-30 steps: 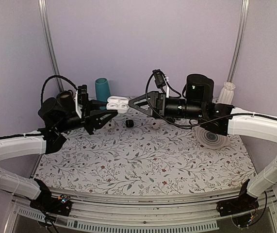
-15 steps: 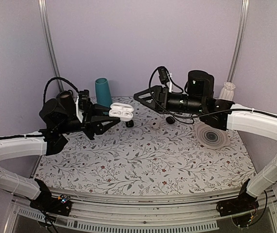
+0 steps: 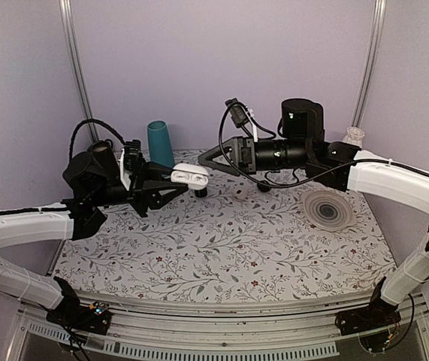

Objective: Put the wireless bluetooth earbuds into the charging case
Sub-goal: Close the charging case with the earbuds, then open the charging case with the earbuds.

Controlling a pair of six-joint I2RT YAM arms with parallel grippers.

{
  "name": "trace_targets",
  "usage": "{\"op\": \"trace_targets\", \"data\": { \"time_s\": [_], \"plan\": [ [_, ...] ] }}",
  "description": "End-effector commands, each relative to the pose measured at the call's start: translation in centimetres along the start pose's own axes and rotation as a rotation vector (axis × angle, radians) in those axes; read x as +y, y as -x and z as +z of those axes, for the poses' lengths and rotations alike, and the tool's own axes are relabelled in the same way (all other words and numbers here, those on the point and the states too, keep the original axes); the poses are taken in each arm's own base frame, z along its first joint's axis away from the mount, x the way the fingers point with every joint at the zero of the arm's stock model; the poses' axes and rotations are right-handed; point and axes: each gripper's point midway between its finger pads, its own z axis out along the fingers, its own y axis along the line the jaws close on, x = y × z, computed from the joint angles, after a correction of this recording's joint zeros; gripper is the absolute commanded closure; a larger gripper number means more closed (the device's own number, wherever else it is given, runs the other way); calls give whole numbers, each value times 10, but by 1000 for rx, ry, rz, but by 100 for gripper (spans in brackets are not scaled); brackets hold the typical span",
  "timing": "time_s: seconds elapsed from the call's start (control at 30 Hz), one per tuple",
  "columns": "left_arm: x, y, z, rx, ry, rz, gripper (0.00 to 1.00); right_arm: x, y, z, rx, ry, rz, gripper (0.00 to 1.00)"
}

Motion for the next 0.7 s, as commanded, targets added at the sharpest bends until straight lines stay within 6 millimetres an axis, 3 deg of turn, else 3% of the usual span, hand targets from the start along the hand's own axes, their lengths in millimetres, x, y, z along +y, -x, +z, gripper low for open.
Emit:
{"op": "trace_targets", "data": {
  "time_s": [0.0, 0.5, 0.67],
  "plan": [
    [0, 4, 3, -11, 3, 8, 100, 22, -3, 2, 48, 54, -96, 35],
    [4, 6, 5, -14, 16, -13, 100, 10, -11, 5, 68, -3, -90, 36],
    [8, 9, 4, -24, 32, -13, 100, 1, -25, 14, 100, -43, -91, 37]
  ]
}}
